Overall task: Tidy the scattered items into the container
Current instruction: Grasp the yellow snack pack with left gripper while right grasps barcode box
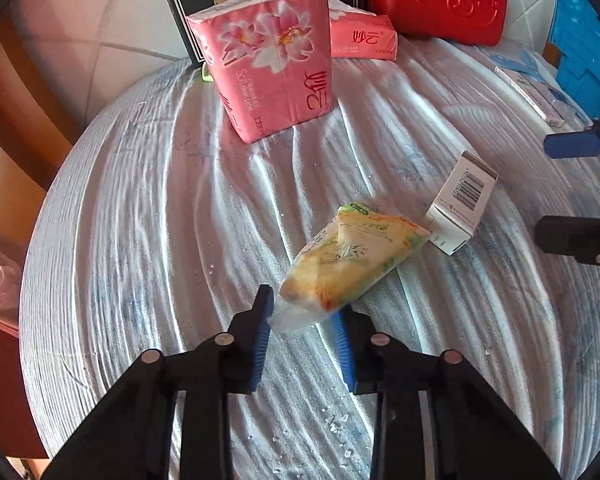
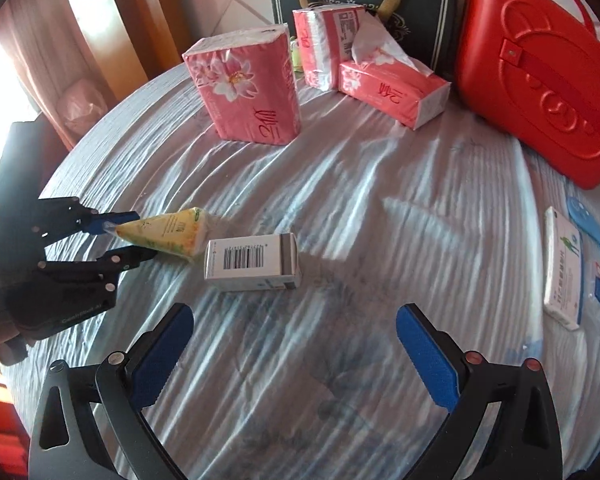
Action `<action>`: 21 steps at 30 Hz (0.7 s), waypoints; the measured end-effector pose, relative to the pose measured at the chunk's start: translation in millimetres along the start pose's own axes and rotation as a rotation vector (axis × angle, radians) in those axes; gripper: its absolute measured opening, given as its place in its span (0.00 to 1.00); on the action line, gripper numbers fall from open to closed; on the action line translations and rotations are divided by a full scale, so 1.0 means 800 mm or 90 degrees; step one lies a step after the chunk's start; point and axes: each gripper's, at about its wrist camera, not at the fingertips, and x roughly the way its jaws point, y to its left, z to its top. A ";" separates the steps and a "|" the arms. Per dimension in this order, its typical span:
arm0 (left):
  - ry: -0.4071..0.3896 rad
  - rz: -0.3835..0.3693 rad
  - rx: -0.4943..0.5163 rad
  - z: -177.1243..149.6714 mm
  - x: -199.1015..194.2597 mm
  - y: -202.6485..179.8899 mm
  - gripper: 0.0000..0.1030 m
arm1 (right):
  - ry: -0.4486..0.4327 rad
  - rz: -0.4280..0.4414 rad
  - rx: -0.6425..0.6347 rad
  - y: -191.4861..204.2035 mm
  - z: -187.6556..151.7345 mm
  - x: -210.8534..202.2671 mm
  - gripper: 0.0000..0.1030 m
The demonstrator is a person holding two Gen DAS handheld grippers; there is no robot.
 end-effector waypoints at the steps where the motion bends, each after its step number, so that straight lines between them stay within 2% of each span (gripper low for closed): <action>1: -0.008 -0.003 -0.008 -0.002 -0.006 0.003 0.19 | 0.002 0.002 -0.001 0.003 0.003 0.006 1.00; 6: -0.036 -0.030 -0.058 -0.012 -0.030 0.025 0.16 | 0.019 0.009 0.005 0.016 0.013 0.033 1.00; 15: -0.065 -0.021 -0.087 -0.028 -0.061 0.042 0.15 | 0.040 -0.021 0.003 0.036 0.021 0.067 0.99; 16: -0.067 -0.018 -0.085 -0.029 -0.063 0.041 0.15 | 0.042 -0.029 0.001 0.036 0.021 0.070 0.92; 17: -0.068 -0.017 -0.085 -0.030 -0.065 0.041 0.15 | 0.044 -0.038 0.000 0.037 0.022 0.072 0.74; 19: -0.071 -0.016 -0.090 -0.031 -0.069 0.043 0.15 | 0.048 -0.052 -0.004 0.038 0.023 0.073 0.62; 21: -0.073 -0.015 -0.095 -0.032 -0.071 0.044 0.15 | 0.051 -0.048 -0.002 0.039 0.023 0.072 0.61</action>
